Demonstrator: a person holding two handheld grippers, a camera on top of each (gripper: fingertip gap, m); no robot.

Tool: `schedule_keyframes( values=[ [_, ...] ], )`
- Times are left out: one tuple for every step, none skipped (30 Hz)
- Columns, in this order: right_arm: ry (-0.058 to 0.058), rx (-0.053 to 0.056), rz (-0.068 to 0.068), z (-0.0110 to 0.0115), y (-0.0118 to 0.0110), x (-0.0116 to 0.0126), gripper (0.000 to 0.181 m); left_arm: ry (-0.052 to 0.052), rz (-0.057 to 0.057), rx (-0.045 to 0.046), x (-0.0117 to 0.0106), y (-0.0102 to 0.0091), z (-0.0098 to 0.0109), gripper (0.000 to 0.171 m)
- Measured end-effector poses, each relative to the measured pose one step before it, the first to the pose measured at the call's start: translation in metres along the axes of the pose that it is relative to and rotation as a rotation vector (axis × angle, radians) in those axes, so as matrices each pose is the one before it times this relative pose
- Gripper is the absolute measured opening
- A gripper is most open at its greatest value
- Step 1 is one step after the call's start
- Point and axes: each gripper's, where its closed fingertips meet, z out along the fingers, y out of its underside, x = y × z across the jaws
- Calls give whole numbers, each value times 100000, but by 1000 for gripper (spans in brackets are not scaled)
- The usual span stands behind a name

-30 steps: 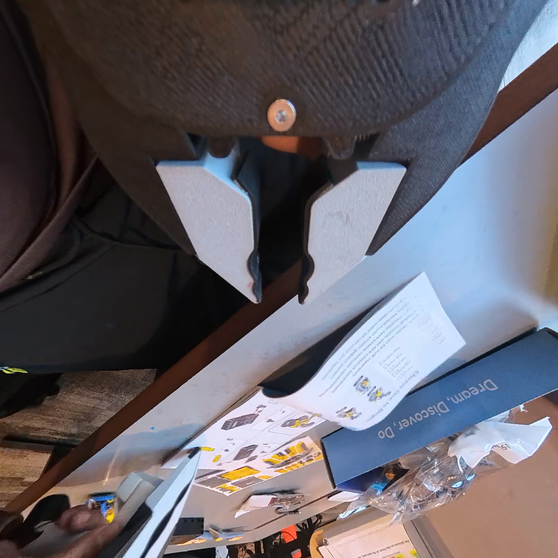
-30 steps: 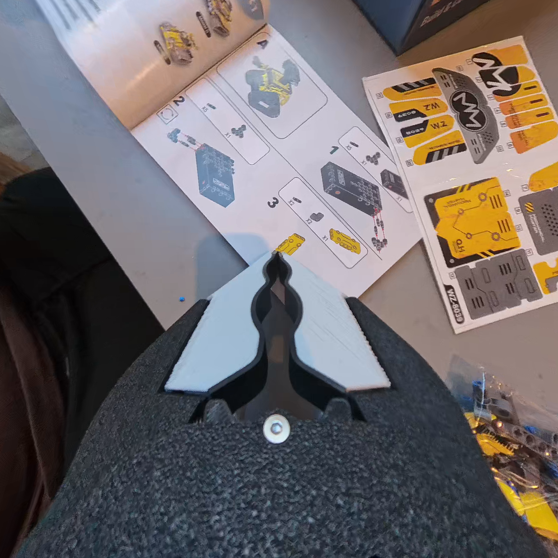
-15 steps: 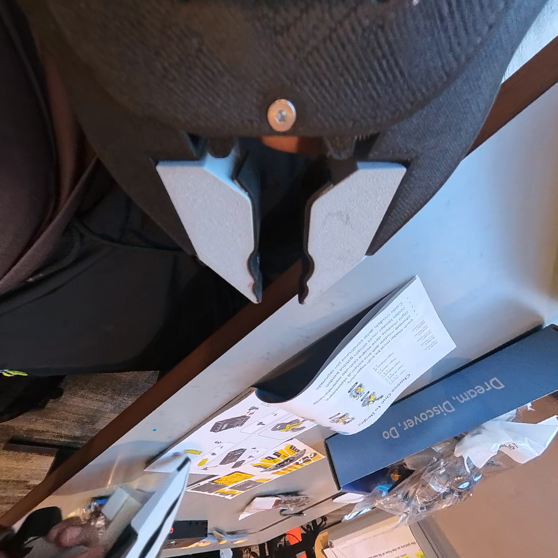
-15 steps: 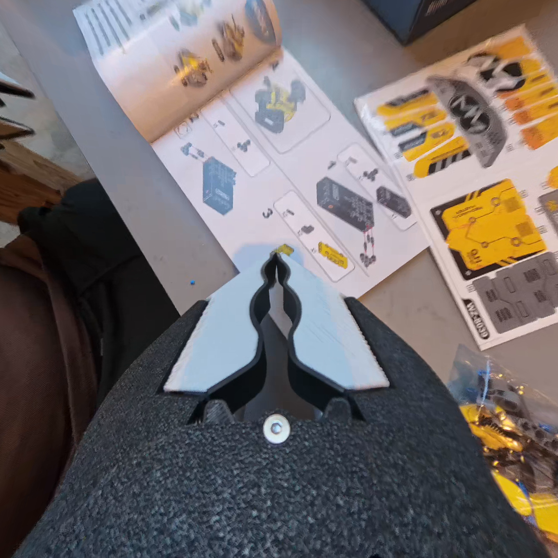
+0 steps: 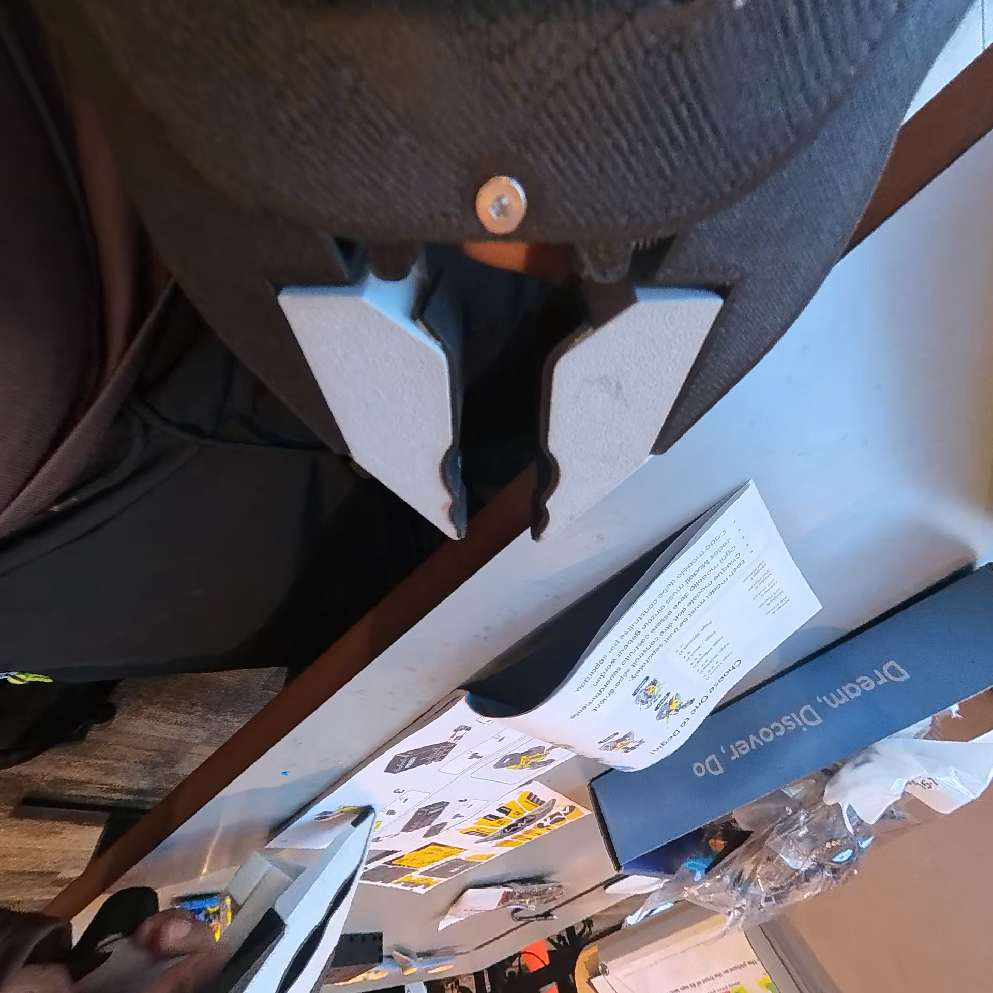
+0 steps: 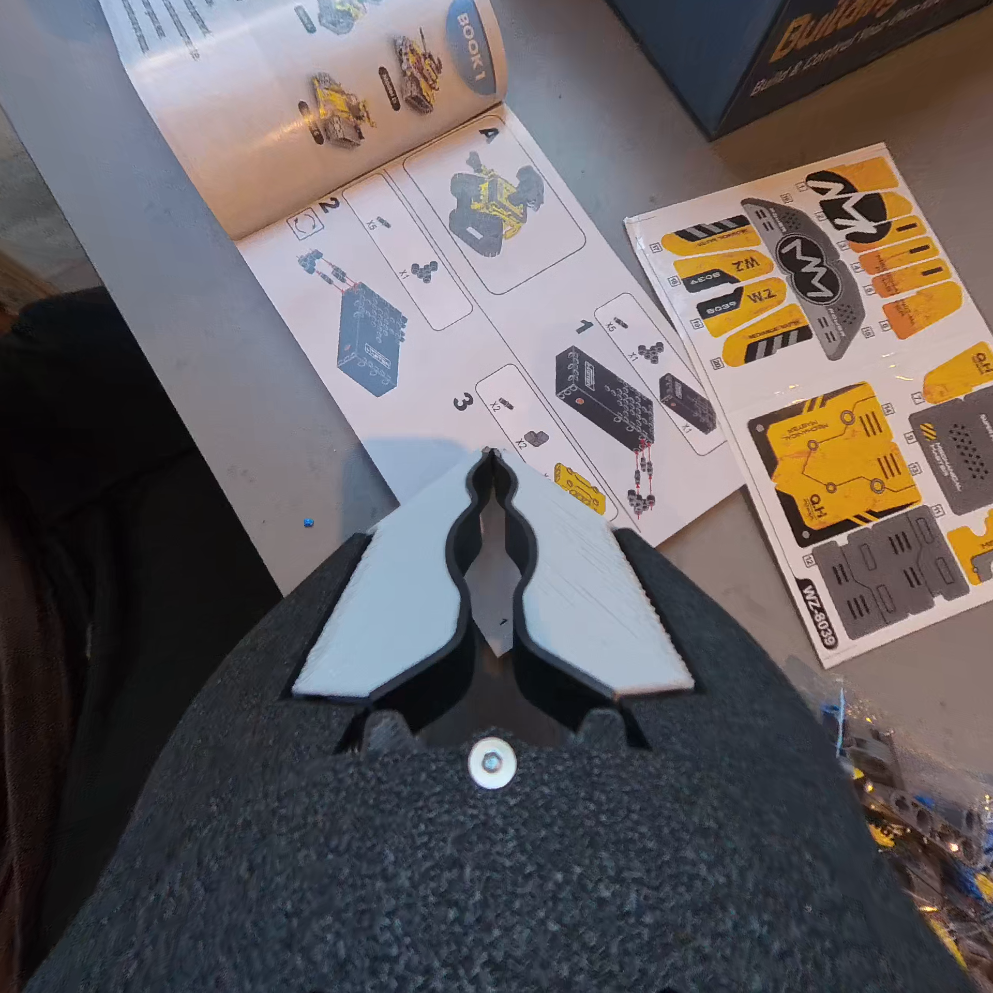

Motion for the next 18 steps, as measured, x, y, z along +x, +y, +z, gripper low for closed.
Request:
schedule_keyframes(
  values=[
    [-1428,-432,211,-13,41,-182,0,132,24,9,36,-6,1,21],
    [-1754,-287,587,-6,23,-214,0,211,-41,-57,48,-13,11,21],
    [-1750,-32,729,-11,24,-207,0,354,-146,-66,74,-17,-3,21],
    [-1723,106,674,-2,18,-201,0,547,-315,29,120,-44,-22,21],
    [-1801,-12,647,-18,27,-220,0,801,-393,296,167,-101,-42,22],
    [-1716,-177,678,-8,36,-176,0,965,-576,724,193,-206,-30,23],
    [-1398,-228,559,-11,28,-132,0,1120,-1145,1354,197,-416,16,23],
    [-1043,-156,299,-12,25,-76,0,1297,-2133,1951,174,-709,90,23],
    [-768,-63,74,-8,18,-52,0,1943,-2532,2368,227,-976,183,24],
    [-625,-37,12,-9,21,-49,0,2334,-2446,2155,244,-1112,301,24],
    [-596,-109,-31,-9,30,-72,0,1873,-2217,1670,137,-1150,434,24],
    [-475,-180,-242,-14,17,-80,0,549,-1763,1314,-107,-1173,585,23],
    [-215,-118,-465,-3,21,-58,0,-976,-1078,379,-375,-1083,736,20],
    [30,92,-522,1,0,-2,0,-2556,-356,-1622,-614,-820,877,15],
    [-125,405,-345,2,2,9,0,-2814,-65,-3458,-614,-475,963,13],
    [-469,739,77,0,1,-5,0,855,1177,-4139,-11,-109,994,13],
    [-677,979,625,-7,-8,3,0,2125,2397,-4427,90,79,1029,11],
    [-751,929,1075,-12,5,-8,0,-1833,1037,-2986,-569,-92,990,9]
  ],
)
